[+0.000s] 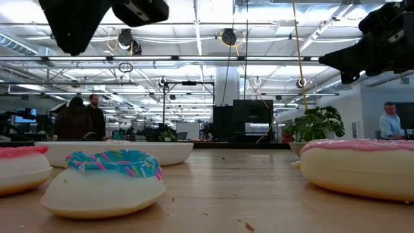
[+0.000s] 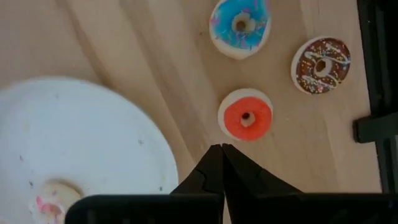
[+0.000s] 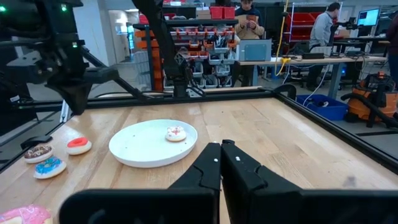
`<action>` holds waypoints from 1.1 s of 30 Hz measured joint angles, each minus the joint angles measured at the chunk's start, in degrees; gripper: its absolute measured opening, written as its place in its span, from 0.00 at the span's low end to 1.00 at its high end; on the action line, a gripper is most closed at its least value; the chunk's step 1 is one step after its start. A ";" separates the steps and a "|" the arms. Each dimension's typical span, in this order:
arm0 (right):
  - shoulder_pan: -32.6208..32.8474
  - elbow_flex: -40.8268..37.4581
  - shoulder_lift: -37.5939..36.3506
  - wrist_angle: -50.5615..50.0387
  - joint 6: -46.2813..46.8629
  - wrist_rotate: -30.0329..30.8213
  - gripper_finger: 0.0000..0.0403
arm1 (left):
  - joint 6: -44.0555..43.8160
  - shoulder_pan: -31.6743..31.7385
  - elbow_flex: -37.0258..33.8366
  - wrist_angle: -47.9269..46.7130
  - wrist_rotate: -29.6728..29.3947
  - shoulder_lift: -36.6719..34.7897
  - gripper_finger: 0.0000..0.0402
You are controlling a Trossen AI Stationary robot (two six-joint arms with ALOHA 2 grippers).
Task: Pick & Place donuts
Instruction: Put the small orange donut on the white plate
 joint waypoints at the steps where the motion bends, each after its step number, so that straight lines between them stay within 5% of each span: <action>1: -0.01 -0.01 0.00 0.00 0.00 0.00 0.00 | 1.26 -0.38 0.00 0.94 -0.01 0.00 0.01; 15: 0.01 0.00 0.00 -0.02 1.50 -0.02 0.00 | 2.69 -3.84 -0.04 4.25 -3.56 -0.02 0.22; 28: 0.01 -0.01 0.00 -0.04 1.51 -0.04 0.00 | 4.14 -3.51 -0.07 5.41 -4.13 -0.02 0.27; 33: 0.01 0.00 0.00 -0.05 1.51 -0.04 0.00 | 1.32 -3.50 -0.07 5.69 -2.84 -0.04 0.38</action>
